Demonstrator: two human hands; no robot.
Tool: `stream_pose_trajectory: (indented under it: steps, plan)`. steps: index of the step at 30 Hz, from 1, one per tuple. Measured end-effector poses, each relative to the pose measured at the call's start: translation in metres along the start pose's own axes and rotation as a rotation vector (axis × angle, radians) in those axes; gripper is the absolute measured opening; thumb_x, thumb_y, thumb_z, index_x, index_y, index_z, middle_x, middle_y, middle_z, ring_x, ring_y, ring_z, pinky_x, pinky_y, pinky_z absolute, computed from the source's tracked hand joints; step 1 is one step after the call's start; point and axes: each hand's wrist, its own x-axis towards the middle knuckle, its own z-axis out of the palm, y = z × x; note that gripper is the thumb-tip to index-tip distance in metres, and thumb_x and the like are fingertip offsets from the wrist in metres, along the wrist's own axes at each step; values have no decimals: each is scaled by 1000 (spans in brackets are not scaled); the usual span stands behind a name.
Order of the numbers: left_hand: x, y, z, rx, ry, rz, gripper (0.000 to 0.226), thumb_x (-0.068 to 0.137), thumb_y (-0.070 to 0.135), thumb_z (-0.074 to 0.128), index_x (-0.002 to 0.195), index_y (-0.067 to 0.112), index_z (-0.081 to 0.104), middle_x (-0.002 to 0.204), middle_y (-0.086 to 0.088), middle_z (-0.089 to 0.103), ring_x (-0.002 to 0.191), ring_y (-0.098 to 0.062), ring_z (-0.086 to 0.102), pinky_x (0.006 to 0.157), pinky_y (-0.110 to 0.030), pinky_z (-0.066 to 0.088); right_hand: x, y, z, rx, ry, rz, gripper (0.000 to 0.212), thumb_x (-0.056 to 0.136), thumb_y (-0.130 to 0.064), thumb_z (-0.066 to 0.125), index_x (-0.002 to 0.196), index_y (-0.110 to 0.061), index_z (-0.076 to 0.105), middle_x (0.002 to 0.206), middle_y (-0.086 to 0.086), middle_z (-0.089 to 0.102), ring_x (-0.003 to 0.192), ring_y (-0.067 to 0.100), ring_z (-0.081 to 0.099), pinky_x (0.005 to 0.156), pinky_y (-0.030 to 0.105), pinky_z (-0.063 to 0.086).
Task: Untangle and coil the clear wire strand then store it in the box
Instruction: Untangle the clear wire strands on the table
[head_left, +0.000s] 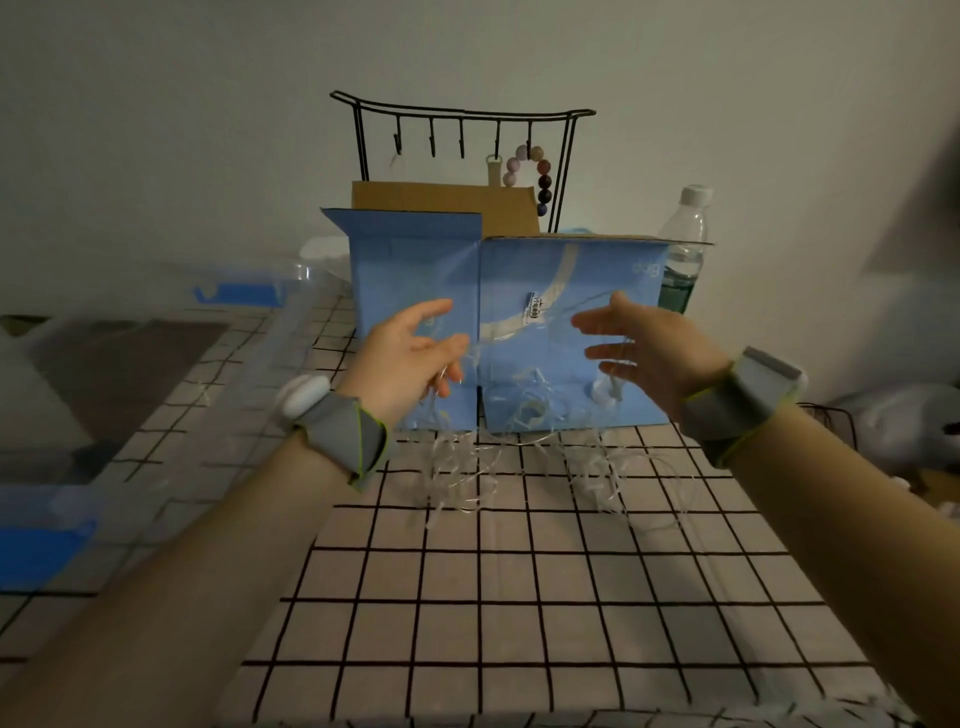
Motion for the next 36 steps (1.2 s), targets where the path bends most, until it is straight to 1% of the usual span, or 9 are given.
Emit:
stream_pose_trajectory:
  steps: [5, 9, 13, 18, 21, 25, 29, 34, 36]
  plan:
    - [8, -12, 2, 170, 128, 27, 13, 91, 17, 54, 100, 11, 62, 63, 0, 57, 46, -2, 48, 50, -20, 38, 8, 1, -14, 464, -27, 98, 46, 100, -37, 25, 73, -11, 51, 48, -3, 40, 32, 5, 27, 33, 15, 20]
    - [6, -25, 4, 483, 184, 105, 32, 90, 36, 54, 85, 7, 66, 68, -3, 56, 67, -18, 50, 60, -26, 32, 11, 8, -20, 661, -120, 121, 47, 100, -36, 23, 70, -11, 50, 38, -8, 34, 25, 3, 21, 30, 12, 14]
    - [-3, -38, 3, 602, 116, 112, 44, 67, 63, 65, 69, 20, 56, 48, 8, 35, 47, -10, 33, 50, -26, 25, 23, 9, -35, 975, -156, 91, 67, 100, -36, 19, 52, -12, 60, 40, -6, 35, 27, 3, 28, 29, 14, 23]
    - [-3, -50, -5, 775, 191, 144, 8, 77, 11, 65, 81, 16, 59, 74, 1, 50, 79, -29, 58, 75, -33, 41, 25, 9, -47, 1090, -119, 96, 64, 97, -43, 18, 51, -12, 50, 41, -6, 34, 27, 4, 30, 26, 12, 21]
    - [-3, -48, -6, 836, 391, 63, 22, 79, 13, 57, 99, 21, 60, 111, -3, 56, 108, -30, 49, 93, -38, 28, 23, 10, -52, 1067, -140, 57, 55, 93, -46, 26, 51, -15, 43, 39, -5, 32, 24, 5, 27, 24, 15, 18]
    - [2, -46, -6, 318, 431, -61, 55, 68, 47, 58, 114, 16, 53, 111, -7, 59, 102, -27, 55, 90, -40, 44, 22, 12, -58, 960, -78, -3, 66, 96, -48, 20, 46, -18, 51, 39, -7, 34, 23, 5, 24, 26, 14, 15]
    - [3, -36, -1, -321, 210, -376, 40, 87, 51, 50, 94, 12, 53, 82, -6, 58, 48, -14, 59, 67, -36, 47, 21, 22, -55, 889, 6, 69, 61, 98, -41, 19, 51, -18, 52, 38, -7, 36, 25, 3, 23, 29, 15, 14]
    - [1, -26, 5, -198, 79, -462, 37, 88, 41, 53, 66, 12, 49, 44, 3, 38, 28, -7, 29, 44, -21, 29, 18, 39, -43, 546, 161, 202, 34, 97, -29, 31, 68, -18, 47, 42, -8, 48, 44, 6, 34, 41, 16, 28]
    - [1, -16, 8, -244, 2, -454, 24, 89, 21, 50, 68, 14, 44, 39, 7, 30, 34, -9, 28, 42, -20, 26, 14, 40, -28, 252, 163, 225, 22, 94, -25, 43, 88, -13, 60, 77, 0, 64, 73, 15, 52, 68, 25, 43]
